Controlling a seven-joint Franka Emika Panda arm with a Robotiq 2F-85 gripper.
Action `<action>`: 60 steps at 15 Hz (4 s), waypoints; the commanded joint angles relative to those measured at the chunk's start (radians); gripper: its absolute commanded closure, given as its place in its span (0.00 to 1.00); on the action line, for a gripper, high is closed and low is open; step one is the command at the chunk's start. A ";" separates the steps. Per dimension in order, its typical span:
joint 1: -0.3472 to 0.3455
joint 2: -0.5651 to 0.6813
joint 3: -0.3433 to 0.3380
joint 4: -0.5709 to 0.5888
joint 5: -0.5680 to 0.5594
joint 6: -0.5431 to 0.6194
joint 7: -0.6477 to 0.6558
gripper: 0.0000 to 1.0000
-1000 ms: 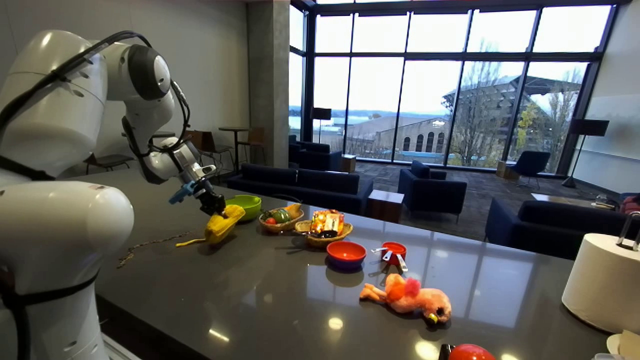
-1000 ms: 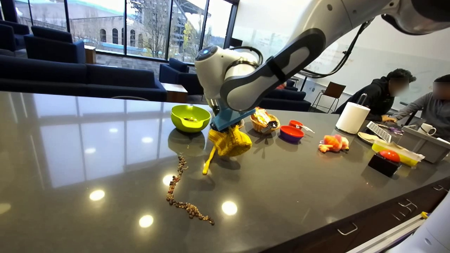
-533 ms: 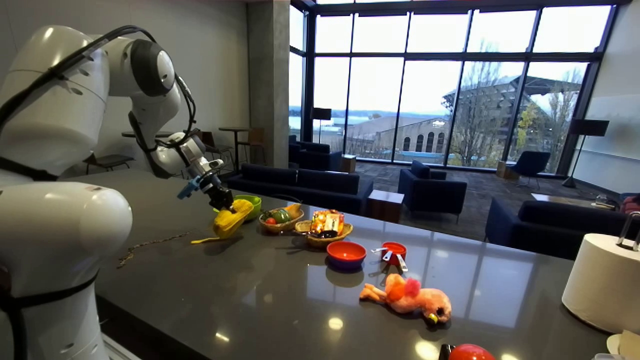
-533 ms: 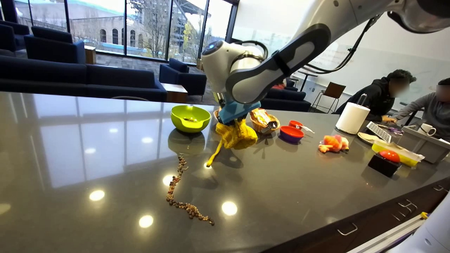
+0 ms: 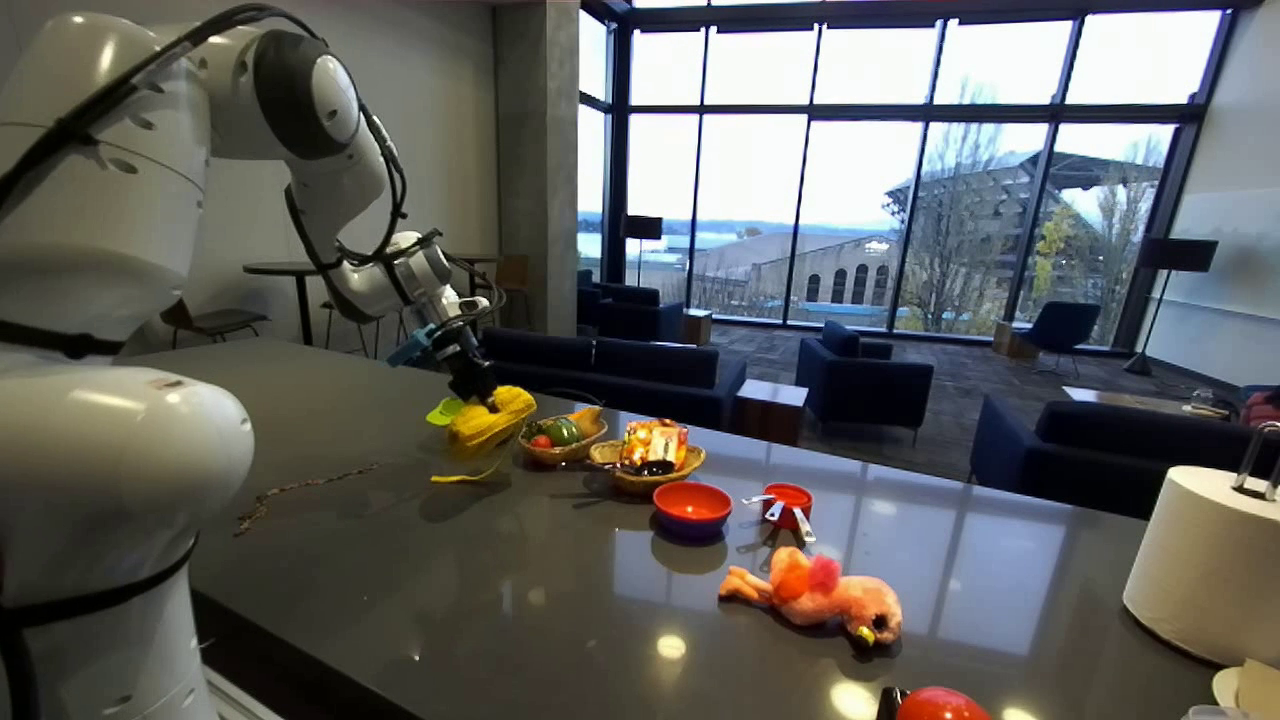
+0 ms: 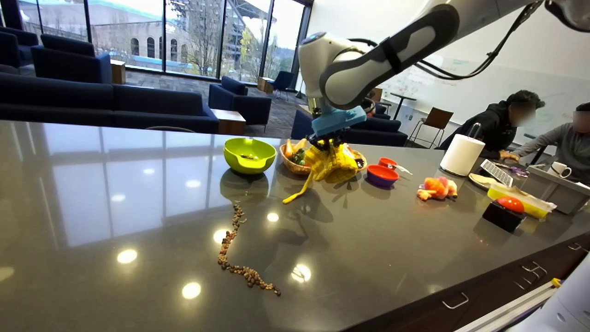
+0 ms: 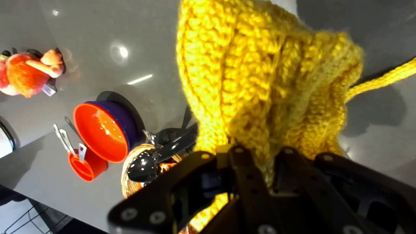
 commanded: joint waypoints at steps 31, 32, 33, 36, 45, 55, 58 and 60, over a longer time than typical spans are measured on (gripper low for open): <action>-0.535 -0.286 -0.294 -0.470 0.311 0.547 -0.339 0.96; -0.537 -0.287 -0.297 -0.474 0.333 0.555 -0.355 0.96; -0.540 -0.288 -0.299 -0.480 0.356 0.564 -0.372 0.96; -0.547 -0.284 -0.308 -0.495 0.411 0.591 -0.405 0.96; -0.552 -0.239 -0.353 -0.533 0.435 0.668 -0.419 0.96; -0.545 -0.158 -0.412 -0.519 0.439 0.683 -0.395 0.96; -0.546 -0.137 -0.428 -0.520 0.449 0.680 -0.392 0.96; -0.547 -0.125 -0.433 -0.519 0.464 0.682 -0.391 0.96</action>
